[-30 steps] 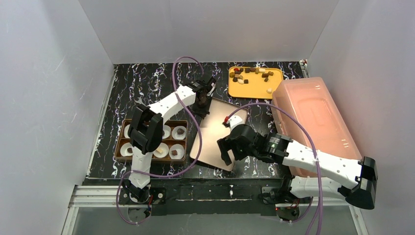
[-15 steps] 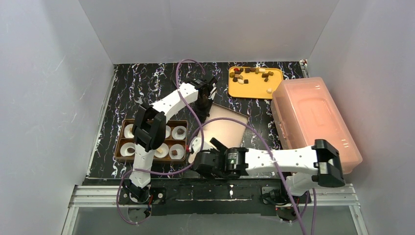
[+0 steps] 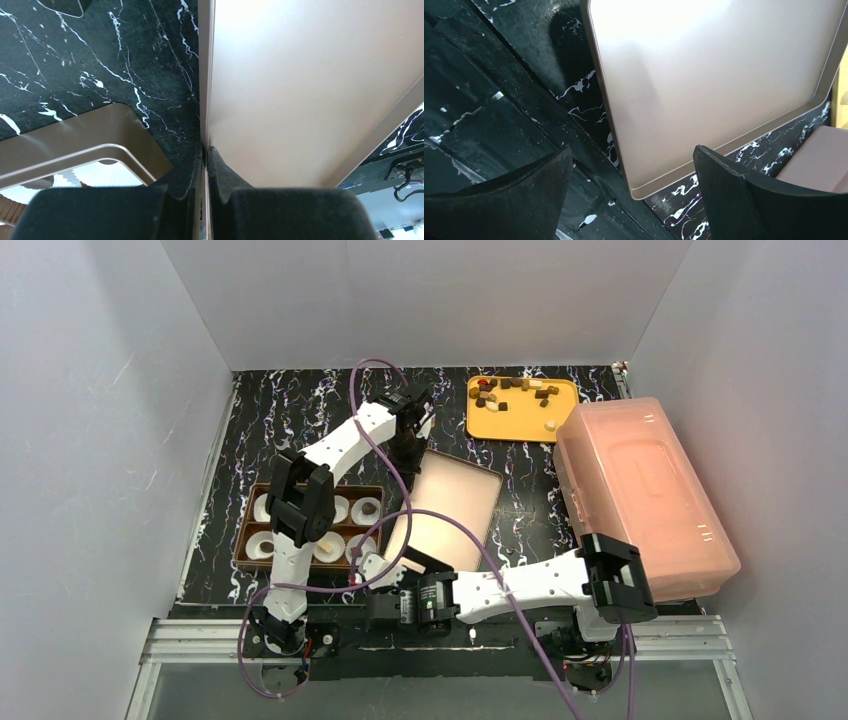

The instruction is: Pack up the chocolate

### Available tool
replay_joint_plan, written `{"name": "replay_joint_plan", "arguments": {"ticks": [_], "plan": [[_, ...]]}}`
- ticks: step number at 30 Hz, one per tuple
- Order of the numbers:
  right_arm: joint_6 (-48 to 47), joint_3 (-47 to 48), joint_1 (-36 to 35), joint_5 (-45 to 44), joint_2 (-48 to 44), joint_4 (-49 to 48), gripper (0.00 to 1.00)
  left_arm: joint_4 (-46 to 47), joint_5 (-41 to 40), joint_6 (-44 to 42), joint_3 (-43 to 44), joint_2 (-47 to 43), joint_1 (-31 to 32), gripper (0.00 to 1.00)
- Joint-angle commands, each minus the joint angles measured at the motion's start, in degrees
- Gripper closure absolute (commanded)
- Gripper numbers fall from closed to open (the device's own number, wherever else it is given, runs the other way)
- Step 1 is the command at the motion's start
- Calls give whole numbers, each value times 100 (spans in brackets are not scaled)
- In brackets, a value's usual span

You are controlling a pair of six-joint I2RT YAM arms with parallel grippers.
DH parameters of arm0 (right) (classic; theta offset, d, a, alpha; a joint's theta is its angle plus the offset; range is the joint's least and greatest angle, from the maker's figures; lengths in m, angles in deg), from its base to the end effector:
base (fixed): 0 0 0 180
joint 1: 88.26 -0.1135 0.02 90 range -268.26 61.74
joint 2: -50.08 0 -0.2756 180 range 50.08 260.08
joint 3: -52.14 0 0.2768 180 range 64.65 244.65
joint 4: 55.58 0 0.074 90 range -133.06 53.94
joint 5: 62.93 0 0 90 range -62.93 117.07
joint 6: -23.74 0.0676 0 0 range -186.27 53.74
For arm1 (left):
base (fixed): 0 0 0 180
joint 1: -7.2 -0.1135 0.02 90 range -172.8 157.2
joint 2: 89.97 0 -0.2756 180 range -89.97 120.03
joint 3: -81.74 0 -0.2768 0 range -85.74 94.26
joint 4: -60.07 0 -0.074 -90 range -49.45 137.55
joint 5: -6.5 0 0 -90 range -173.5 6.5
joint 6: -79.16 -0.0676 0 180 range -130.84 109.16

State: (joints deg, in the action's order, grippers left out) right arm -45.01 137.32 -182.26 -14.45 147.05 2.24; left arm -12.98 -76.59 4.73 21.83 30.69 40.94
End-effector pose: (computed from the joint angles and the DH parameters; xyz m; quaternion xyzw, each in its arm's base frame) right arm 0.0190 0.3701 0.2137 -0.4953 0.7782 -0.0470 0.3833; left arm 0.3922 -0.2718 0.2124 0.1645 0.9743 -0.1135 0.1044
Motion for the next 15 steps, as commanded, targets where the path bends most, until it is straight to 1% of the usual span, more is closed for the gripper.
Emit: {"name": "replay_joint_plan", "arguments": {"ticks": [1, 11, 15], "plan": [[157, 131, -90, -665, 211, 157, 2, -285, 443, -27, 28, -321, -101, 100], [-18, 168, -367, -1135, 582, 359, 2, -436, 739, -61, 27, -439, -209, 100], [58, 134, -558, -1164, 578, 397, 2, -485, 841, -92, -3, -482, -262, 100]]}}
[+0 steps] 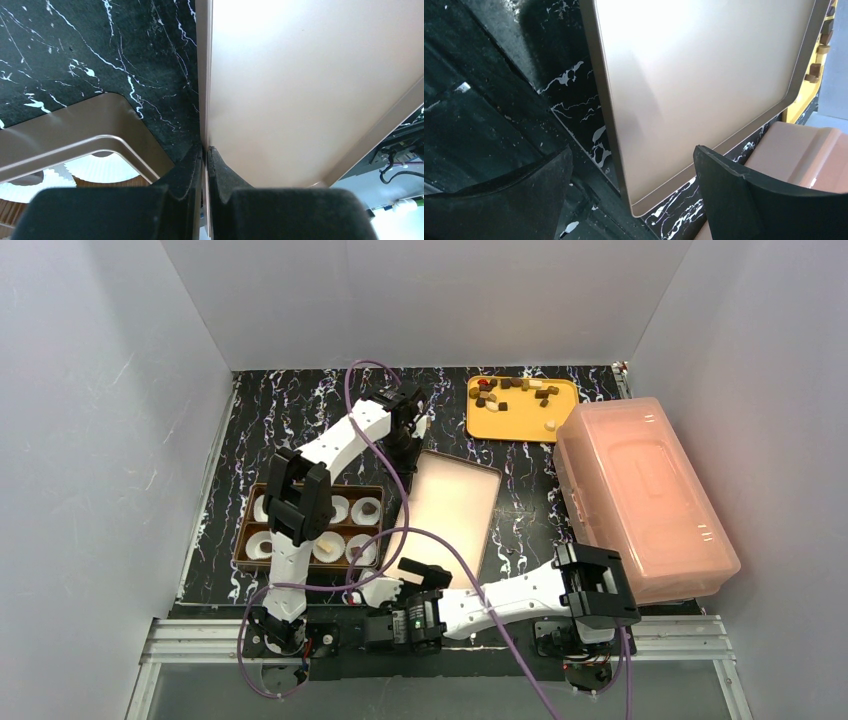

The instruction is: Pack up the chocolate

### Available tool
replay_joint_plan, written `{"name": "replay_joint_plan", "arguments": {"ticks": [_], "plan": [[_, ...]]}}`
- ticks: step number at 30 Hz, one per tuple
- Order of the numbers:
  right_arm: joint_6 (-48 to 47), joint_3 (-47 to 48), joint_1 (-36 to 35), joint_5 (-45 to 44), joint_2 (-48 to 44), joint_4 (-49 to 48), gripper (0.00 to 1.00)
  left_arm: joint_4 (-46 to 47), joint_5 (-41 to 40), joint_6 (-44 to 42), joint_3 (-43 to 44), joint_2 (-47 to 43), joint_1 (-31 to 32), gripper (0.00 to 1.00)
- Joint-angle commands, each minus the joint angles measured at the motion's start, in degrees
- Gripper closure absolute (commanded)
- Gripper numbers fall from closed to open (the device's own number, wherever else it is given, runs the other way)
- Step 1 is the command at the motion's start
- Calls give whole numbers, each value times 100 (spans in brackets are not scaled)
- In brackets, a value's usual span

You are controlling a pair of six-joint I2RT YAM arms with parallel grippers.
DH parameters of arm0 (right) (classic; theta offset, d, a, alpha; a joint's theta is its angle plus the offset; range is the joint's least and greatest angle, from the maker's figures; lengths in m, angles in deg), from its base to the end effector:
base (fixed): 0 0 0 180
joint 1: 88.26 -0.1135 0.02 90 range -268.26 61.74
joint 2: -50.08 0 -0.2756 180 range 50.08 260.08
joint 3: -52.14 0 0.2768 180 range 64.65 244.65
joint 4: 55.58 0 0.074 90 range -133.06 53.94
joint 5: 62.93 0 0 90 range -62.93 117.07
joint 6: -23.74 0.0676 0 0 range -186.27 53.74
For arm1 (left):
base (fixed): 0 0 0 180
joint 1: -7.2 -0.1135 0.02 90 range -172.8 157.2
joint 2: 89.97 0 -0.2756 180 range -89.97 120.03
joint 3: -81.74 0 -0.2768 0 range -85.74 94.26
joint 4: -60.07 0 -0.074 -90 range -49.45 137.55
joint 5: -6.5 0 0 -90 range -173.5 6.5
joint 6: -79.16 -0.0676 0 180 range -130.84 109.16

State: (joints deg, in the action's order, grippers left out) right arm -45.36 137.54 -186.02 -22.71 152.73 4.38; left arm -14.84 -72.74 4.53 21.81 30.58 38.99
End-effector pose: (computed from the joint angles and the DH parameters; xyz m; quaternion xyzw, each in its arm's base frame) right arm 0.0011 0.3743 0.1856 -0.5236 0.7353 -0.1264 0.4113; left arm 0.3948 -0.2595 0.2127 0.1528 0.9757 -0.1359 0.0788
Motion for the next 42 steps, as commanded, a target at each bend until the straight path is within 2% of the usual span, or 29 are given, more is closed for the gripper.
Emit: {"name": "replay_joint_plan", "arguments": {"ticks": [1, 24, 28, 33, 37, 38, 41, 42], "plan": [[166, 112, -211, -367, 20, 214, 2, -313, 471, -78, -27, -502, -75, 100], [745, 96, -316, -1815, 922, 1093, 3, -180, 910, 61, -986, -1405, -24, 100], [1466, 362, -276, -2259, 1057, 1983, 16, -133, 879, 103, -1158, -1544, -19, 100], [3653, 1078, -201, -2959, 1429, 4335, 31, 52, 860, 293, -1431, -1757, -2, 100], [3681, 1080, -191, -3074, 1368, 4404, 55, 113, 745, 519, -1413, -1937, 11, 100], [3676, 1065, -191, -3107, 1323, 4405, 57, 109, 679, 566, -1373, -1984, 11, 99], [3628, 1041, -190, -3174, 1076, 4405, 68, 91, 500, 700, -1198, -2128, 11, 86], [3611, 1043, -188, -3186, 978, 4403, 71, 81, 456, 737, -1103, -2166, 12, 78]]}}
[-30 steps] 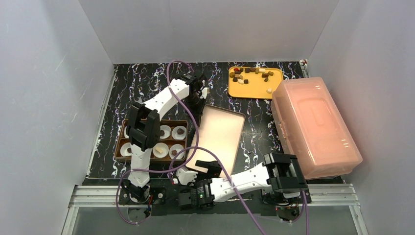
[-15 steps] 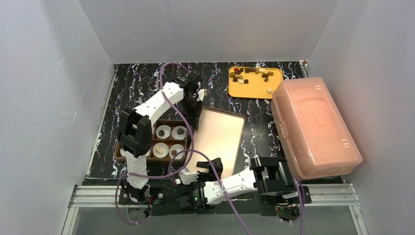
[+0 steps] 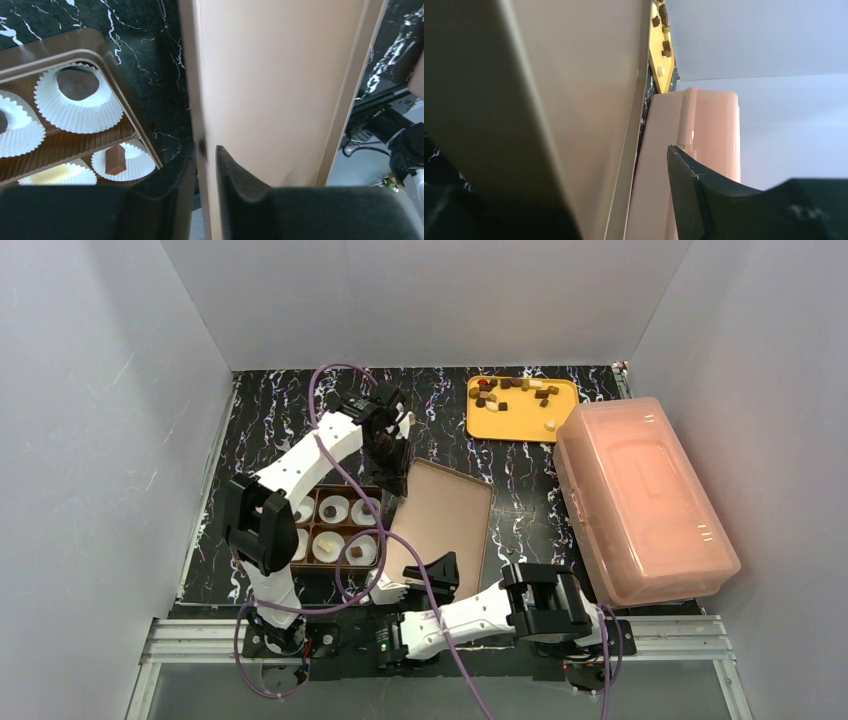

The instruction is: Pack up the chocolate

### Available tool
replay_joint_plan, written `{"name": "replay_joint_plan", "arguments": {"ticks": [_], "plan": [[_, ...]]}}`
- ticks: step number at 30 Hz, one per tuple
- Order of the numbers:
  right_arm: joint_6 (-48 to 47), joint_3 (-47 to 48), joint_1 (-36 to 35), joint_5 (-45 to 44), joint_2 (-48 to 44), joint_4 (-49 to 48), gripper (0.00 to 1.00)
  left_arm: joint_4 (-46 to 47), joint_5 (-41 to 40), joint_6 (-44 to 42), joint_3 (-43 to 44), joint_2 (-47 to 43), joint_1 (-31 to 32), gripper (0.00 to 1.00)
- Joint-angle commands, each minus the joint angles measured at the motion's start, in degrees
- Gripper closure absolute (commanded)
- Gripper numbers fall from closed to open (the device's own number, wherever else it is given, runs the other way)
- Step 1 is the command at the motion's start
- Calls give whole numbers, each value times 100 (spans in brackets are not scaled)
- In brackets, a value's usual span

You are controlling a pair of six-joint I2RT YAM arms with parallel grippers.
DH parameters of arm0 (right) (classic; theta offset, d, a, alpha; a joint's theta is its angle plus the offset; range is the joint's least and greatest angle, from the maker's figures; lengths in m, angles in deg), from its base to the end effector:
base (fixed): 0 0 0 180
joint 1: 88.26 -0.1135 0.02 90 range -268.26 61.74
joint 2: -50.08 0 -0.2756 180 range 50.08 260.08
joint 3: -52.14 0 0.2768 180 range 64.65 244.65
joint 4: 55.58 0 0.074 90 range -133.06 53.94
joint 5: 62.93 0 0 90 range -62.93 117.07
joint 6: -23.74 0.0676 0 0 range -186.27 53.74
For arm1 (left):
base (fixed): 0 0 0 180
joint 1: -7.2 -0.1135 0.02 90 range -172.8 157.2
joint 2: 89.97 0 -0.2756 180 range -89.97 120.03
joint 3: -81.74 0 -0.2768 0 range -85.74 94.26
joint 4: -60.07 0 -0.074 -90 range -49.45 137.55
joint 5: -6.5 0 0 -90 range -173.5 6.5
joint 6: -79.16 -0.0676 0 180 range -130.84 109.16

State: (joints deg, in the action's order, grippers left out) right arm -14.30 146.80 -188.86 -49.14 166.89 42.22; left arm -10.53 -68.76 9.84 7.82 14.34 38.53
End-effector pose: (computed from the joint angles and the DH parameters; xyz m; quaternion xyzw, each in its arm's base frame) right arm -0.0009 0.3617 0.1770 -0.4584 0.6270 -0.3389 0.5309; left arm 0.3456 -0.2305 0.2591 0.1139 0.9685 -0.1932 0.1084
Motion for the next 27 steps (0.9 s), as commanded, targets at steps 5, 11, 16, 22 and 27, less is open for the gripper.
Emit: {"name": "replay_joint_plan", "arguments": {"ticks": [5, 11, 16, 22, 27], "plan": [[399, 178, 93, -571, -1117, 622, 91, -420, -241, 311, 710, -733, 55, 47], [322, 219, 103, -479, -1990, 620, 99, -644, -1053, 337, 1382, -985, 57, 14], [-11, 317, 251, -205, -2758, 364, 99, -757, -2277, 454, 1925, -1351, -24, 2], [-3116, -380, 999, 1344, -4457, -3199, 99, -754, -3561, 640, 1715, -1860, -681, 2], [-3669, -251, 2456, 3752, -5623, -4312, 99, -313, -3668, 849, 585, -2617, -1959, 0]]}}
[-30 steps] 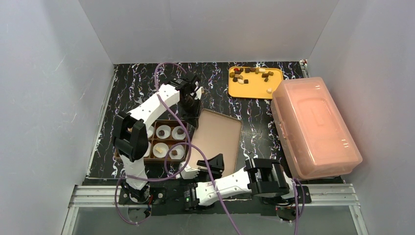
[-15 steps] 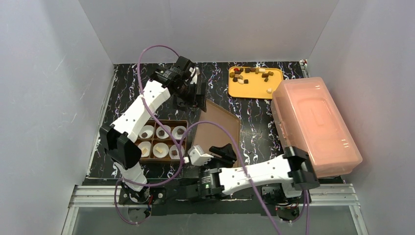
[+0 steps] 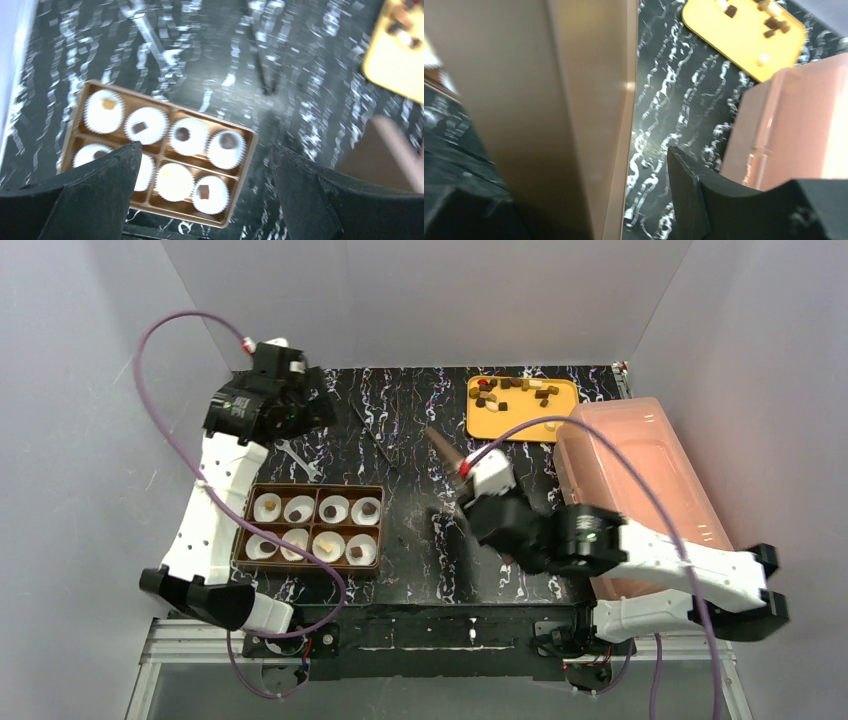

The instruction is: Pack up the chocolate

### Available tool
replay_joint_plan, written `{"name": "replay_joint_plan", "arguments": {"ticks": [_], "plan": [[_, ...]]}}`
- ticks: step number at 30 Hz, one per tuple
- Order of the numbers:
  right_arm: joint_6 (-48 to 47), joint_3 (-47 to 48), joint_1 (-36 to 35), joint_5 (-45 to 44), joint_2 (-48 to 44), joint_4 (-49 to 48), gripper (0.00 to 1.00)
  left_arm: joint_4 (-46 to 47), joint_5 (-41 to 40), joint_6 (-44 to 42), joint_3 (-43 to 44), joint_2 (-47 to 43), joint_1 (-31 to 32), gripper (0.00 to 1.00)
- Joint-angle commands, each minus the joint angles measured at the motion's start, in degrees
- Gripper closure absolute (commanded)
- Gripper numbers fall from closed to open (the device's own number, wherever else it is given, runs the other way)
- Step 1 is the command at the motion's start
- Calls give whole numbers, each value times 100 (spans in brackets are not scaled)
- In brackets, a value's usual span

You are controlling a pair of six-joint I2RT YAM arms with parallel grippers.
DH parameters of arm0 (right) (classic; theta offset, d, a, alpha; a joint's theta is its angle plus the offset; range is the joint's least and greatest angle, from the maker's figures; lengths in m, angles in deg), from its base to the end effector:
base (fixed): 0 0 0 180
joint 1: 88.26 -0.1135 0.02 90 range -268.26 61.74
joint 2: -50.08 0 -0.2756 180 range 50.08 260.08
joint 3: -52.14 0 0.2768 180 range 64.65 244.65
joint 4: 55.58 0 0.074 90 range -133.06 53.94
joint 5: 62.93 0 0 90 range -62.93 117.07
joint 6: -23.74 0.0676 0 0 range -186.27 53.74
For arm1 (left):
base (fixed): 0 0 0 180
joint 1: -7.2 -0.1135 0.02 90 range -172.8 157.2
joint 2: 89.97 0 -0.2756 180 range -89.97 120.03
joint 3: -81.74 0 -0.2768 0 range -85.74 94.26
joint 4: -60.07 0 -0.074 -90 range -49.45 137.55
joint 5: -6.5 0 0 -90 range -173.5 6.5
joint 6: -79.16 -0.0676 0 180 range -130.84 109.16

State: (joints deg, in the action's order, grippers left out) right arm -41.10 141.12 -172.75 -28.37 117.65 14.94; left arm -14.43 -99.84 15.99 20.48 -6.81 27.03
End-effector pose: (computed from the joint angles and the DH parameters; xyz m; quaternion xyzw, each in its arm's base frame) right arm 0.0790 0.2396 0.3844 -0.2693 0.8012 0.0017 0.5344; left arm 0.3078 -0.0908 0.4609 -0.1157 0.8877 -0.0513 0.4427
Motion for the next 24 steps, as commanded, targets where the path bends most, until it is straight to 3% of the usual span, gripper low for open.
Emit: {"name": "replay_joint_plan", "arguments": {"ticks": [1, 5, 10, 13, 20, 24], "plan": [[-974, 414, 1083, 2072, -780, -1631, 99, 171, -539, 276, -934, -629, -1092, 0], [-865, 740, 1902, 3511, -835, -1748, 99, 428, -290, 451, -1763, -875, -2245, 0], [-486, 734, 3144, 5733, -710, -2159, 99, 767, 353, 700, -2602, -924, -3589, 10], [-180, 780, 3731, 6609, -617, -2344, 99, 885, 435, 843, -2908, -842, -4105, 21], [343, 845, 4326, 7408, -556, -2548, 99, 1196, -359, 1065, -3380, -453, -4606, 53], [369, 773, 4384, 7452, -689, -2559, 99, 1528, -255, 1036, -3602, -37, -4727, 67]]}}
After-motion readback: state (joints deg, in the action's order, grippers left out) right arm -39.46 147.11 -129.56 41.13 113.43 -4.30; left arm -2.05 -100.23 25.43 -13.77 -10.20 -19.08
